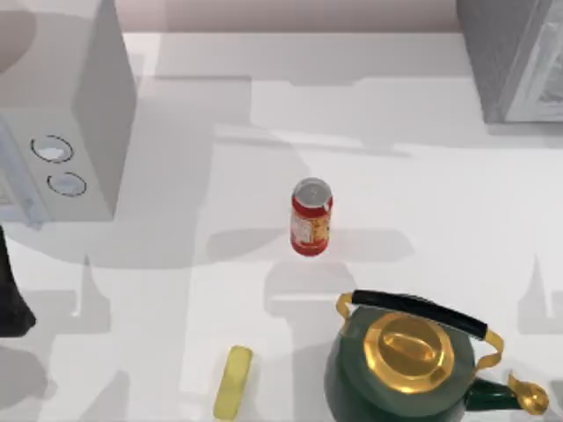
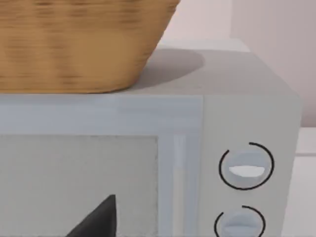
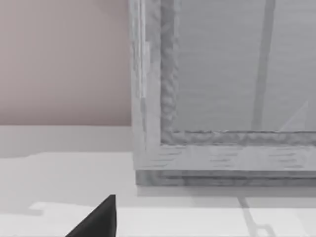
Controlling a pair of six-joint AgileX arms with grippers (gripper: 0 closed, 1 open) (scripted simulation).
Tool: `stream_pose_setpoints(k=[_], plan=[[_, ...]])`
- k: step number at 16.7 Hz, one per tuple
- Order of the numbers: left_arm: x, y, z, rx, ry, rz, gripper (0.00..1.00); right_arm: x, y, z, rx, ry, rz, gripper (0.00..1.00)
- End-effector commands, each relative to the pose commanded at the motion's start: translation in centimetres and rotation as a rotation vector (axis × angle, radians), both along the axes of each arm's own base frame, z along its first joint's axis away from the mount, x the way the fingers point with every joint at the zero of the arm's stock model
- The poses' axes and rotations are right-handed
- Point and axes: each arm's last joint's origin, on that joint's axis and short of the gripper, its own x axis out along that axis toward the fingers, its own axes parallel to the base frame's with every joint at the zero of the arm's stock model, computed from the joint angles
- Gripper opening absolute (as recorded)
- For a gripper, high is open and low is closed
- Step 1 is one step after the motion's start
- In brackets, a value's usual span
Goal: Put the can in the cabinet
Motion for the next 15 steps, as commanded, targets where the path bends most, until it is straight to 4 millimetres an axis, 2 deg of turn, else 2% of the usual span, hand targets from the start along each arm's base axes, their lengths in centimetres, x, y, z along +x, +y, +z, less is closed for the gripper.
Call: stream_pose_setpoints(k=[4,9,12,15], plan=[[0.0,0.0,0.0,0.0,0.0,0.0,1.0,0.1,0.2,0.4,0.011,0.016,0.01,1.0],[0.0,0.0,0.0,0.0,0.0,0.0,1.0,1.4,1.7,4.0,0.097,0.143,0.063,1.0],[0.0,0.0,0.0,0.0,0.0,0.0,1.0,3.8,3.8,6.7,0.154,0.273,0.094,1.0],[0.0,0.0,0.0,0.0,0.0,0.0,1.0,7.4,7.5,8.6,0.185,0.415,0.11,1.0]])
